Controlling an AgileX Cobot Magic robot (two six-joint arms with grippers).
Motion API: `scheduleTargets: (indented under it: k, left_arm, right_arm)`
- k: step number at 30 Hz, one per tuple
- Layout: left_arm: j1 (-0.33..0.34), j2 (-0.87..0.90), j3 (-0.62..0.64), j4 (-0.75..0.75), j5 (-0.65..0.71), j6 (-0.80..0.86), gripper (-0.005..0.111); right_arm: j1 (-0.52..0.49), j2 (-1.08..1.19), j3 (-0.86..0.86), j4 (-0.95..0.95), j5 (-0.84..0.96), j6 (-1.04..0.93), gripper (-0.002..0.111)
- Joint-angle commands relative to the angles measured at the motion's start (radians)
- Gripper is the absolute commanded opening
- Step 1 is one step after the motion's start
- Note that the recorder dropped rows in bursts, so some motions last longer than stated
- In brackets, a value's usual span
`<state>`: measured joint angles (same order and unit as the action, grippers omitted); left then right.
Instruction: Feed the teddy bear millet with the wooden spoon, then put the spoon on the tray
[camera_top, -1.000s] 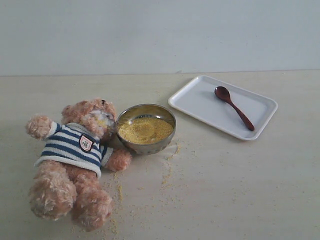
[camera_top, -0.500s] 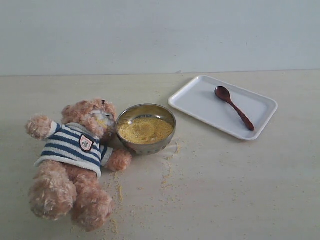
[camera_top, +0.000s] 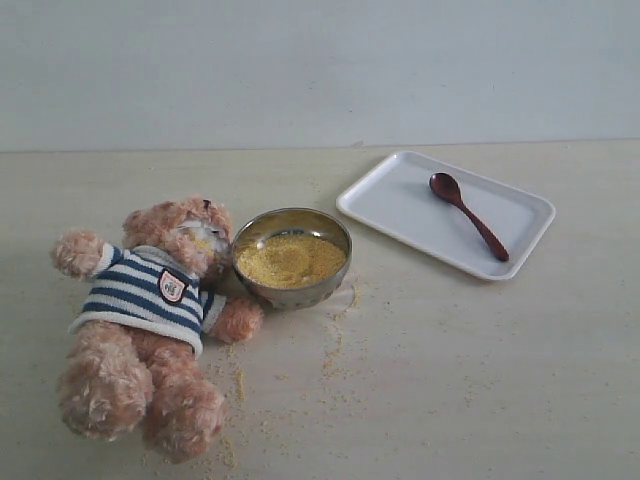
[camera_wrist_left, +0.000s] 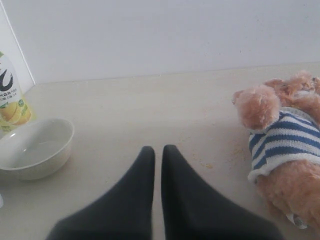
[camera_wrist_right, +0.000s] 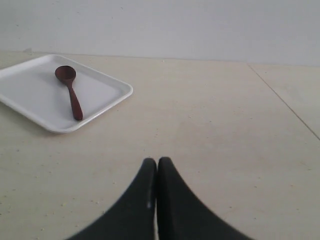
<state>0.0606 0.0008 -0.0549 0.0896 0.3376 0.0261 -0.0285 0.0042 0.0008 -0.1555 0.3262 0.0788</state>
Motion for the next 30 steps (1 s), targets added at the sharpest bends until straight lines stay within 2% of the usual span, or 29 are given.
scheduleTargets:
  k: [1, 9, 11, 13, 15, 30]
  left_arm:
    - [0.004, -0.001, 0.003, 0.0, -0.008, -0.011, 0.005]
    - [0.004, -0.001, 0.005, 0.004, 0.018, -0.011, 0.005]
    - [0.004, -0.001, 0.014, -0.079, 0.024, -0.011, 0.005]
    - [0.004, -0.001, 0.033, -0.255, 0.028, -0.011, 0.005]
    - [0.004, -0.001, 0.055, -0.362, 0.028, -0.011, 0.005]
    - [0.011, -0.001, 0.055, -0.326, 0.022, 0.02, 0.005]
  right_arm:
    - [-0.001, -0.004, -0.001, -0.01, -0.003, 0.002, 0.0]
    - [-0.001, -0.004, -0.001, -0.01, -0.003, 0.002, 0.0]
    - [-0.001, -0.004, -0.001, -0.01, -0.003, 0.002, 0.0]
    - [-0.001, -0.004, -0.001, -0.01, -0.003, 0.002, 0.0]
    - [-0.001, -0.004, -0.001, -0.01, -0.003, 0.002, 0.0]
    - [-0.001, -0.004, -0.001, -0.01, -0.003, 0.002, 0.0]
